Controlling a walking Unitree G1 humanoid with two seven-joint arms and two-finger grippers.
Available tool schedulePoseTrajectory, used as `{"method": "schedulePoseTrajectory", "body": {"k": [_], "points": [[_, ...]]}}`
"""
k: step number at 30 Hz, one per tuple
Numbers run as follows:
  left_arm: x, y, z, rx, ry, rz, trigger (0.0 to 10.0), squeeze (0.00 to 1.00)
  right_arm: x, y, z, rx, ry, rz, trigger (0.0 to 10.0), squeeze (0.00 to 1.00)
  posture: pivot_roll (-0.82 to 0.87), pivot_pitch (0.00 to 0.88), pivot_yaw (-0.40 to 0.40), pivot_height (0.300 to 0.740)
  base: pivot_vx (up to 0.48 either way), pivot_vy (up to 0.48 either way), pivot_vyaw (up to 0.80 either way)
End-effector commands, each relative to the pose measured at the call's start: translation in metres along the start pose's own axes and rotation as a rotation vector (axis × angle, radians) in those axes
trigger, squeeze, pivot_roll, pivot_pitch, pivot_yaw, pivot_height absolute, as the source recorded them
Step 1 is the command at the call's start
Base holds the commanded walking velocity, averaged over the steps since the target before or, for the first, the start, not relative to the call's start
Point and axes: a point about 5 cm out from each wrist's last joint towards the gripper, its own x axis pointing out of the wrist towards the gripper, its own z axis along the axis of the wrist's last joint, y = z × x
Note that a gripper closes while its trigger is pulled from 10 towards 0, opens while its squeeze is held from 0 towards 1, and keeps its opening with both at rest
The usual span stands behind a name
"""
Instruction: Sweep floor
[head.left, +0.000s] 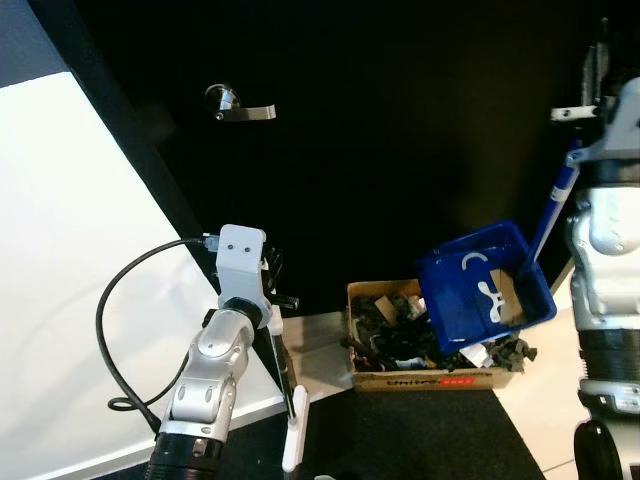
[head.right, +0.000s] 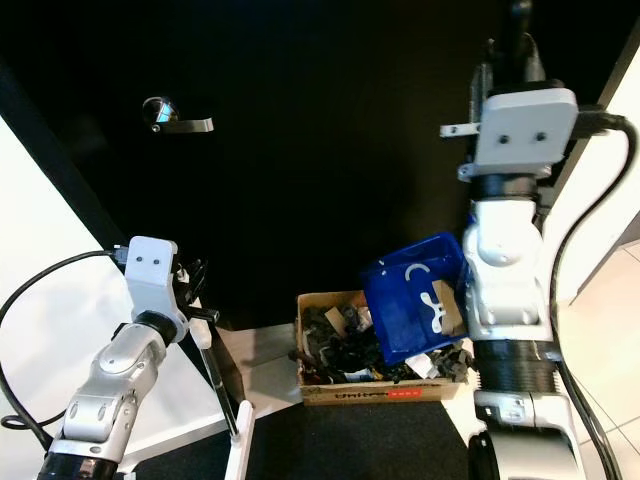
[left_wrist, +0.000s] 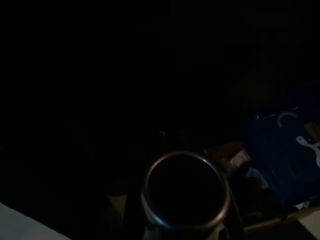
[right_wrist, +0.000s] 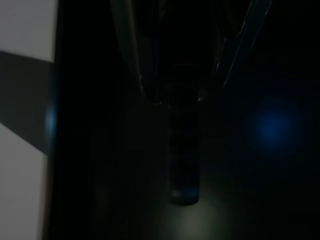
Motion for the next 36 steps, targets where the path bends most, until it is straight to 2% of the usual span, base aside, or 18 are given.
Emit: {"method": "schedulePoseTrajectory", "body": {"k": [1, 6, 8, 9, 11, 12, 13, 17, 25, 32, 36], "points": [[-0.005, 0.006, 0.004, 0.022, -0.010, 0.027, 10.0, 0.00, 0.009, 0.009, 0.016, -0.013, -0.122, 0.054, 10.0, 0.00, -0.01, 0.114, 0.117, 0.740, 0.000, 0.000, 0.00], [-0.010, 0.004, 0.001, 0.009, -0.006, 0.046, 10.0, 0.00, 0.017, 0.034, 0.023, -0.006, -0.201, 0.177, 10.0, 0.00, 0.00, 0.119, 0.085, 0.740, 0.000, 0.000, 0.00], [-0.010, 0.004, 0.001, 0.006, -0.006, 0.049, 10.0, 0.00, 0.017, 0.037, 0.024, -0.009, -0.215, 0.198, 10.0, 0.00, 0.00, 0.122, 0.074, 0.740, 0.000, 0.000, 0.00], [-0.012, 0.002, 0.000, 0.001, -0.006, 0.054, 10.0, 0.00, 0.019, 0.047, 0.025, -0.002, -0.244, 0.247, 10.0, 0.00, 0.00, 0.125, 0.061, 0.740, 0.000, 0.000, 0.00], [-0.012, 0.002, 0.000, -0.001, -0.006, 0.056, 10.0, 0.00, 0.019, 0.051, 0.026, 0.004, -0.253, 0.265, 10.0, 0.00, 0.00, 0.125, 0.061, 0.740, 0.000, 0.000, 0.00], [-0.014, 0.001, -0.001, -0.004, -0.004, 0.061, 10.0, 0.00, 0.020, 0.061, 0.028, 0.015, -0.285, 0.311, 10.0, 0.00, 0.01, 0.128, 0.049, 0.740, 0.000, 0.000, 0.00], [-0.014, 0.001, -0.001, -0.004, -0.004, 0.061, 10.0, 0.00, 0.020, 0.061, 0.028, 0.015, -0.285, 0.311, 10.0, 0.00, 0.01, 0.128, 0.049, 0.740, 0.000, 0.000, 0.00], [-0.017, 0.001, -0.001, -0.012, -0.005, 0.074, 10.0, 0.00, 0.018, 0.080, 0.038, 0.029, -0.361, 0.396, 10.0, 0.00, 0.01, 0.130, 0.035, 0.740, 0.000, 0.000, 0.00], [-0.019, 0.000, -0.002, -0.017, -0.003, 0.082, 10.0, 0.00, 0.016, 0.095, 0.049, 0.011, -0.472, 0.482, 10.0, 0.00, 0.02, 0.134, 0.025, 0.740, 0.000, 0.000, 0.00], [-0.020, -0.001, -0.001, -0.023, 0.000, 0.081, 10.0, 0.00, 0.003, 0.109, 0.063, -0.058, -0.649, 0.603, 10.0, 0.00, 0.01, 0.137, 0.032, 0.740, 0.000, 0.000, 0.00], [-0.020, -0.001, -0.001, -0.023, 0.001, 0.075, 10.0, 0.00, -0.003, 0.112, 0.065, -0.074, -0.680, 0.636, 10.0, 0.00, 0.01, 0.138, 0.042, 0.740, 0.000, 0.000, 0.00]]}}
